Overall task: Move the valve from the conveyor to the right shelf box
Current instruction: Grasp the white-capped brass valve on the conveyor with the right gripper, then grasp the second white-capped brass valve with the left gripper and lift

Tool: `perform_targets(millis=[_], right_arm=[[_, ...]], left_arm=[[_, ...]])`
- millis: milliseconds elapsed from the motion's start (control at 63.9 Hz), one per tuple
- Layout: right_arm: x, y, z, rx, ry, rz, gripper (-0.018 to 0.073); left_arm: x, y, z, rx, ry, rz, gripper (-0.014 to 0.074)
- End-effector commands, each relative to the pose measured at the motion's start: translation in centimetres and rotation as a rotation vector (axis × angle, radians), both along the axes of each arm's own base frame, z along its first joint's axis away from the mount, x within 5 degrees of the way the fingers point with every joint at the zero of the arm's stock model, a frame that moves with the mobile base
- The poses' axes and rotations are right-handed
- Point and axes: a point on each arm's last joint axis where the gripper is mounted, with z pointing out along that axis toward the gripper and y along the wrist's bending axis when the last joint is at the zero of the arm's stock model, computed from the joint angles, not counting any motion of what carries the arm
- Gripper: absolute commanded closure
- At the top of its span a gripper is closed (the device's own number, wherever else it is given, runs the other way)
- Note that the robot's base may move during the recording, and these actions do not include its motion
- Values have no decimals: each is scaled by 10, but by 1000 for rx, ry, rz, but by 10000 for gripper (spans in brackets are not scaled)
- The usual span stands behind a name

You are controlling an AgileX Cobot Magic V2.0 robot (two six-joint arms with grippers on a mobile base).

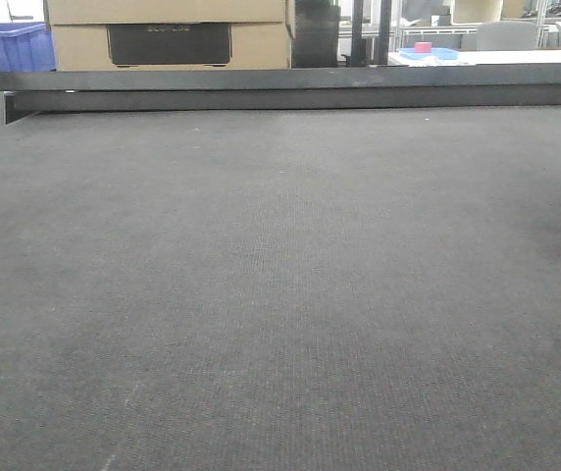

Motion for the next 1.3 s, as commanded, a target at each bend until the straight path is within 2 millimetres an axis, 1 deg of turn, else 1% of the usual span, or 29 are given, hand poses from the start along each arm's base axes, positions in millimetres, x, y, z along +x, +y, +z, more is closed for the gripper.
perform_targets(millis=[0,78,141,266,423,704,814,986,1033,1080,1158,1174,1236,1252,1283], right_arm=[[21,-3,-6,-39,68,-1,-9],[38,-3,-17,-38,106,0,-9],[53,-3,-33,-37,155,1,-9],[76,-4,-59,-37,214,4,-9],[99,-4,-87,-37,229,3,-9],[121,-4,-131,-27,307,3,-9],[126,-4,-140,-27,313,3,-9],[130,-4,-147,-27,318,2,-8],[131,-4,-149,-27,321,2,6],[131,-4,-150,-27,320,2,50],[131,-4,-149,-27,314,2,205],[131,-4,-148,-27,312,2,259],[130,-4,-145,-27,307,2,425],[129,-4,-144,-27,306,2,490],[128,-4,-142,-27,305,2,577]], left_arm=[[0,-1,3,-7,-15,-9,20],[0,-1,3,-7,-15,-9,20],[0,-1,3,-7,-15,-9,20],[0,-1,3,-6,-13,-9,20],[0,-1,3,-6,-9,-10,20],[-2,-1,-1,-3,38,-14,20],[-2,-1,-1,-3,38,-14,20],[-2,-1,-1,-3,38,-14,20],[-2,-1,-1,-3,40,-14,20],[-2,-1,-1,-3,41,-14,20],[-2,-1,-2,-3,44,-14,20],[-2,-1,-2,-3,46,-14,20],[-2,-2,-1,-2,47,-14,22],[-2,-2,-1,-3,45,-14,26],[-3,-2,1,-3,42,-15,35]])
